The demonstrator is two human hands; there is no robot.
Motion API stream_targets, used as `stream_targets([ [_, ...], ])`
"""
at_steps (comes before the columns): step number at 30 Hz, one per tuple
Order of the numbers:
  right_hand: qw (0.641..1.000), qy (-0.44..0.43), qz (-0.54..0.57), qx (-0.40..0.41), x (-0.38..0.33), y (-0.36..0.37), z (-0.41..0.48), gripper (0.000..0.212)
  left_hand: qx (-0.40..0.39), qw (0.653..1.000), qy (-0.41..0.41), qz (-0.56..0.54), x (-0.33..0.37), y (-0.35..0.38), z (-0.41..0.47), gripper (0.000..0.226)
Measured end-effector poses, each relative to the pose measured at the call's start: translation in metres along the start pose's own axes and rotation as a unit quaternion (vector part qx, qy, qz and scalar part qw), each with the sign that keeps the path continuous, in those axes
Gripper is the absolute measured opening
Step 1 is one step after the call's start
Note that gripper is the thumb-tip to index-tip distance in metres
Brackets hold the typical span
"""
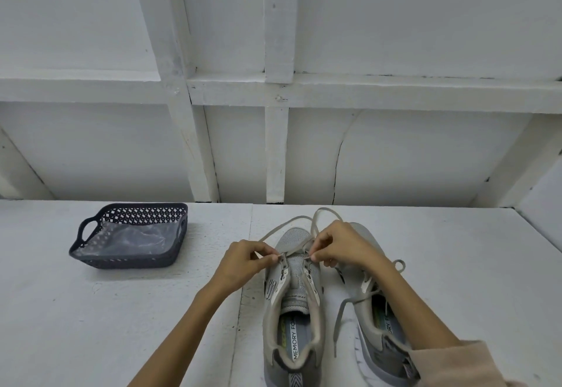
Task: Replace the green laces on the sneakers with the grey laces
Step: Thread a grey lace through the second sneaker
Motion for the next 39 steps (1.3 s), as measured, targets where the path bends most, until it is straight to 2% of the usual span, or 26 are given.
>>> stream_targets([
  [5,0.999,0.007,-0.035,0.007,-0.003,0.001,-0.005,0.006,-0.003,0.999,0.000,0.050,0.009,-0.003,-0.002,0.005],
  [8,0.998,0.009,-0.060,0.014,-0.007,0.002,-0.008,0.008,0.008,0.992,0.007,0.124,0.016,-0.007,-0.005,0.005],
  [12,0.994,0.006,-0.101,0.026,-0.014,0.005,-0.011,0.012,0.024,0.973,0.024,0.228,0.028,-0.008,-0.006,0.010],
  [16,0.985,-0.010,-0.160,0.055,-0.023,0.010,-0.013,0.014,0.016,0.939,0.079,0.334,0.043,-0.003,0.000,0.019],
  [20,0.973,-0.028,-0.220,0.065,-0.032,0.020,-0.012,0.015,0.000,0.911,0.084,0.403,0.051,0.006,0.005,0.022],
  [22,0.970,-0.023,-0.231,0.070,-0.034,0.023,-0.011,0.016,0.001,0.920,0.080,0.384,0.052,0.007,0.006,0.018],
  [25,0.976,0.008,-0.202,0.082,-0.032,0.021,-0.010,0.012,0.009,0.960,0.039,0.277,0.046,0.001,0.008,0.005],
  [30,0.979,0.039,-0.175,0.100,-0.026,0.018,-0.016,0.010,0.015,0.984,-0.021,0.176,0.035,0.000,0.003,0.008],
  [33,0.980,0.037,-0.168,0.102,-0.027,0.019,-0.018,0.003,0.030,0.986,-0.036,0.160,0.032,0.001,-0.003,0.010],
  [36,0.980,0.042,-0.160,0.111,-0.030,0.023,-0.015,0.034,0.042,0.983,-0.033,0.177,0.038,0.004,-0.006,0.023],
  [39,0.974,0.048,-0.190,0.112,-0.038,0.028,-0.013,0.031,0.035,0.973,-0.040,0.223,0.049,0.008,-0.004,0.030],
])
Point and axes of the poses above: each hand's wrist, its own z-axis towards the middle knuckle, its own y-axis out of the palm, x = y × z, the point moved 2 cm from there along z, towards the middle knuckle
